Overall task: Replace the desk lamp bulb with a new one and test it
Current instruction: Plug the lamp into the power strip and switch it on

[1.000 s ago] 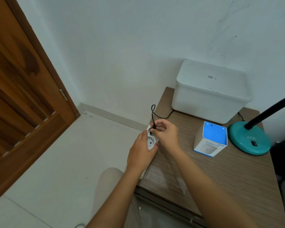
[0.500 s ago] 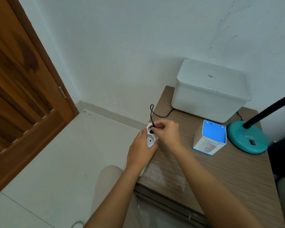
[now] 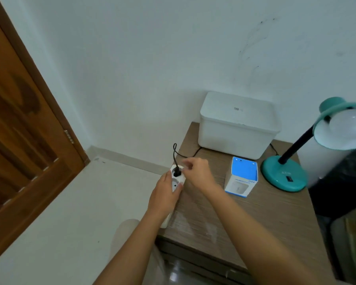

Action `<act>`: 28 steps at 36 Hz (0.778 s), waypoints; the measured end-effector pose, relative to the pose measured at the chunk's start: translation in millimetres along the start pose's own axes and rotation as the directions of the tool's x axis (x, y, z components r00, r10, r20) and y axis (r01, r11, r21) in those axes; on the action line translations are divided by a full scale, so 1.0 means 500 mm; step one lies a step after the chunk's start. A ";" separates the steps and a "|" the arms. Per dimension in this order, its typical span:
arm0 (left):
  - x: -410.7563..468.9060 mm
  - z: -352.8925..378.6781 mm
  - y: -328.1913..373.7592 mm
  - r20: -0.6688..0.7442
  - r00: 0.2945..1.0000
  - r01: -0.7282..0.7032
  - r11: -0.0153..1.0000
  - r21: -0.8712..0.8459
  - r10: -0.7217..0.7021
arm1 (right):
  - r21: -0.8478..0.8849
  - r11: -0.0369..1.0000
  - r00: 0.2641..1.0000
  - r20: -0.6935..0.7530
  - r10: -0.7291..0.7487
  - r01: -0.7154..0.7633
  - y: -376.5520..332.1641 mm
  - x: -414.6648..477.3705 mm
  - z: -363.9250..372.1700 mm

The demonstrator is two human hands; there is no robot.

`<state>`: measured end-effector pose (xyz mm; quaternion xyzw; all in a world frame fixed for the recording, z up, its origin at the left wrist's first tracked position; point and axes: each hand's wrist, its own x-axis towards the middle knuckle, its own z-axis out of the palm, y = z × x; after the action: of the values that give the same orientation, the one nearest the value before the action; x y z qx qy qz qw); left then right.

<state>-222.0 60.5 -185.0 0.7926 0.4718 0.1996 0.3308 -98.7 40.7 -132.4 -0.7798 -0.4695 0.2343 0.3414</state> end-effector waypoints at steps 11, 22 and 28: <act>0.040 -0.036 0.220 -0.036 0.974 -0.222 0.974 0.036 0.223 | -0.187 0.981 0.983 -0.181 0.020 -0.055 0.069 -0.091 -0.264; 0.068 0.193 0.487 0.315 0.855 -0.423 0.905 -0.038 0.413 | -0.217 0.942 0.958 -0.186 0.218 -0.256 0.301 -0.160 -0.416; 0.091 0.355 0.483 0.388 0.856 -0.344 0.936 -0.067 0.342 | -0.223 0.922 0.941 -0.196 0.276 -0.317 0.409 -0.159 -0.429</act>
<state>60.1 -40.5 -137.1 0.8883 0.2471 0.0909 0.3762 129.9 -164.0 -141.8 -0.8951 -0.3426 0.1584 0.2374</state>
